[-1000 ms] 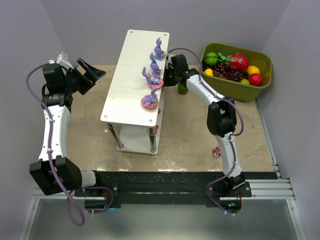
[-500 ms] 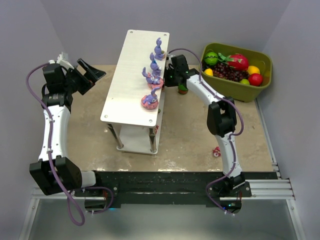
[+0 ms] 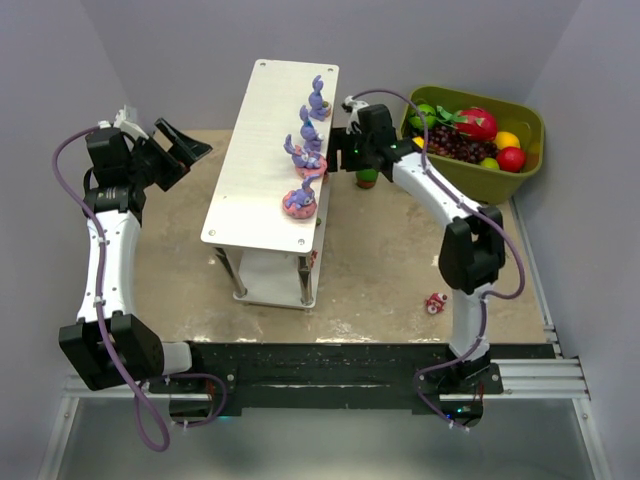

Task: Place and organize the plastic toys onto the shelf

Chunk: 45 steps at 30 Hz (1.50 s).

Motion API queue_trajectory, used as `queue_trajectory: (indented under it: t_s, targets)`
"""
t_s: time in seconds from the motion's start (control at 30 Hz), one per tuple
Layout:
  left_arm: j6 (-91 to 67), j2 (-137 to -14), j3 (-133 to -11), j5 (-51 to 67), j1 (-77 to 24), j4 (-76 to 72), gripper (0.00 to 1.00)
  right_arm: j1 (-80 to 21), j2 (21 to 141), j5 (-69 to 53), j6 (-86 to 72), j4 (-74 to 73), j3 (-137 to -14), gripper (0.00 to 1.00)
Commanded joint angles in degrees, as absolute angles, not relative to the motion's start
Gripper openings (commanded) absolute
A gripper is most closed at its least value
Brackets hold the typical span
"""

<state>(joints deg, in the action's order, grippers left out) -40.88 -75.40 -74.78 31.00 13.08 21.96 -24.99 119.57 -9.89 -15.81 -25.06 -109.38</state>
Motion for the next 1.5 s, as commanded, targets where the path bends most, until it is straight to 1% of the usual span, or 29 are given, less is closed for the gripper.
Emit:
queue_trajectory:
  t_s: [0.0, 0.03, 0.1, 0.17, 0.2, 0.23, 0.27, 0.33, 0.37, 0.4, 0.43, 0.5, 0.57, 0.63, 0.73, 0.87, 1.0, 1.2, 1.47]
  targets:
    - [-40.4, -73.4, -76.6, 31.2, 13.5, 20.7, 1.0, -24.7, 109.4, -9.6, -16.4, -21.9, -102.3, 0.72]
    - [-40.5, -73.3, -76.4, 31.3, 13.4, 20.7, 0.99, -24.8, 105.4, -9.6, -16.8, -21.4, -98.2, 0.72]
    - [-40.8, -73.1, -76.2, 31.3, 13.5, 20.5, 1.0, -24.7, 101.4, -9.3, -17.6, -21.3, -94.2, 0.72]
    - [-41.4, -73.4, -76.0, 31.6, 13.5, 20.1, 0.99, -24.7, 95.3, -6.3, -18.5, -23.0, -88.4, 0.72]
    - [-41.6, -73.5, -75.9, 31.6, 13.5, 19.9, 0.99, -24.7, 93.2, -4.6, -19.7, -23.8, -86.4, 0.72]
    - [-41.7, -73.7, -75.8, 31.7, 13.5, 19.5, 1.0, -24.7, 91.2, -0.3, -21.0, -25.6, -82.3, 0.72]
    - [-42.2, -74.0, -75.7, 31.7, 13.5, 19.3, 0.99, -24.7, 86.4, 2.8, -22.6, -26.7, -80.1, 0.73]
    - [-42.4, -74.4, -75.2, 31.8, 13.4, 19.0, 0.99, -24.8, 81.8, 8.9, -29.4, -31.5, -74.0, 0.73]
    - [-42.8, -74.9, -75.1, 31.9, 13.5, 19.1, 1.0, -24.8, 79.5, 14.7, -31.6, -33.3, -71.9, 0.73]
    - [-42.8, -75.0, -74.9, 32.0, 13.5, 19.1, 1.0, -24.7, 74.9, 17.3, -33.9, -35.2, -70.0, 0.73]
    - [-42.8, -75.1, -74.4, 32.0, 13.4, 19.2, 0.99, -24.7, 72.8, 20.4, -39.9, -39.6, -66.3, 0.72]
    - [-43.2, -75.1, -73.4, 31.6, 13.4, 19.2, 0.99, -24.7, 67.1, 24.9, -47.5, -43.7, -63.2, 0.72]
    - [-43.5, -75.2, -71.8, 31.6, 13.4, 18.7, 1.0, -24.7, 64.3, 26.4, -52.2, -49.6, -59.3, 0.73]
    - [-43.8, -75.3, -70.8, 31.7, 13.4, 18.4, 0.99, -24.7, 62.2, 28.0, -59.7, -55.9, -56.3, 0.73]
    - [-44.1, -75.8, -70.1, 31.8, 13.4, 18.3, 1.0, -24.8, 61.4, 27.9, -67.1, -61.6, -52.4, 0.74]
    - [-44.1, -76.3, -69.7, 32.1, 13.4, 18.4, 0.99, -24.5, 60.5, 25.9, -72.2, -62.8, -47.4, 0.73]
    - [-44.4, -77.0, -70.1, 32.9, 13.1, 18.4, 0.99, -24.5, 59.5, 22.9, -72.2, -61.1, -44.7, 0.7]
    - [-44.6, -77.9, -70.6, 33.1, 12.7, 18.2, 0.99, -24.2, 59.9, 26.3, -73.0, -61.9, -42.5, 0.71]
    - [-44.3, -79.2, -72.0, 33.4, 12.7, 18.6, 0.99, -23.7, 61.8, 26.5, -70.0, -54.8, -39.9, 0.72]
